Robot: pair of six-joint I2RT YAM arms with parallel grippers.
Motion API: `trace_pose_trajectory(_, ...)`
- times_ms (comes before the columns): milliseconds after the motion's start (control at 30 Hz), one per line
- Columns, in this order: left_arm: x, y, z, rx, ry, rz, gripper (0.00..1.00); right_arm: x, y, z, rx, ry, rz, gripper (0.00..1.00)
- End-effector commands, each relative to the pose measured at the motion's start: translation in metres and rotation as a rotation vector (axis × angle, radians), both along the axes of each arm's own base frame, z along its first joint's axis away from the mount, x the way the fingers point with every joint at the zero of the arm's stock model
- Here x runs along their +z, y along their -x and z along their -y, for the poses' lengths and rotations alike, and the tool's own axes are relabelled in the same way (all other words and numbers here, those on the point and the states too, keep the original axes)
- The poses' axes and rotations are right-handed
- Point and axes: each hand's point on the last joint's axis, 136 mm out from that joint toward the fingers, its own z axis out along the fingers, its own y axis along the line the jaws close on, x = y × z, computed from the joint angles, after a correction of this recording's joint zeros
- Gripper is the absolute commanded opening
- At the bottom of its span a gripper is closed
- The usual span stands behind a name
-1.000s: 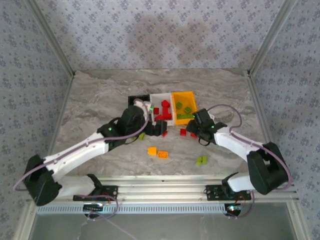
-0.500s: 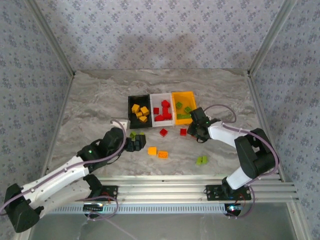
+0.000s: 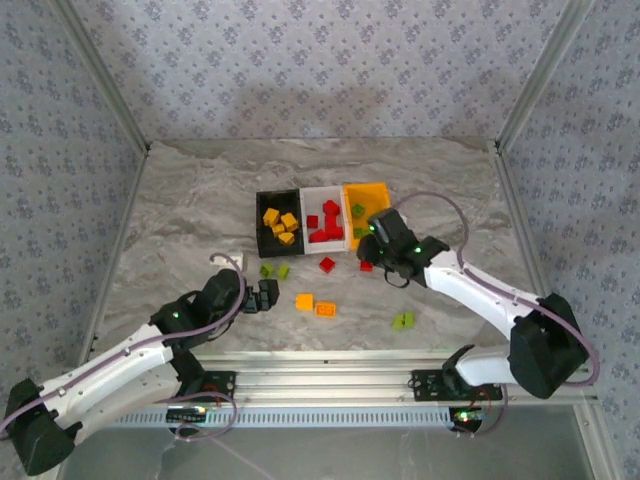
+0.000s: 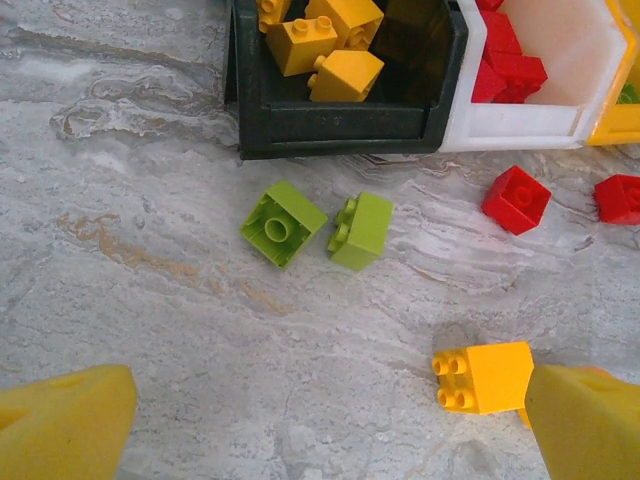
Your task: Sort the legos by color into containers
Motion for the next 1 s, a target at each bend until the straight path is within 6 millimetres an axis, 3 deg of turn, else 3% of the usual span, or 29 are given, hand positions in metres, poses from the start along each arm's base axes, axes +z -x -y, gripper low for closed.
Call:
trace_pose_trajectory(0, -0.001, 0.0, -0.006, 0.027, 0.005, 0.001, 1.0, 0.009, -0.013, -0.041, 0.105, 0.054, 0.022, 0.38)
trace_pose_trajectory(67, -0.001, 0.002, -0.005, 0.02, 0.012, -0.003, 1.0, 0.013, -0.031, -0.063, 0.119, 0.058, 0.037, 0.38)
trace_pose_trajectory(167, -0.003, 0.004, -0.005, 0.012, 0.012, -0.013, 1.0, 0.003, -0.058, -0.082, 0.104, 0.09, 0.026, 0.38)
trace_pose_trajectory(400, -0.006, 0.013, -0.009, -0.011, -0.005, -0.046, 1.0, -0.022, -0.101, -0.086, 0.001, 0.205, 0.008, 0.38)
trace_pose_trajectory(567, -0.002, 0.016, -0.011, -0.02, 0.012, -0.033, 1.0, -0.026, -0.109, -0.076, -0.081, 0.205, 0.004, 0.4)
trace_pose_trajectory(733, 0.001, 0.018, 0.0, -0.08, 0.036, -0.022, 1.0, -0.024, -0.119, -0.082, -0.061, 0.123, 0.0, 0.68)
trace_pose_trajectory(967, -0.004, 0.017, 0.024, -0.17, 0.043, -0.059, 1.0, 0.006, -0.097, -0.074, -0.025, 0.09, 0.062, 0.71)
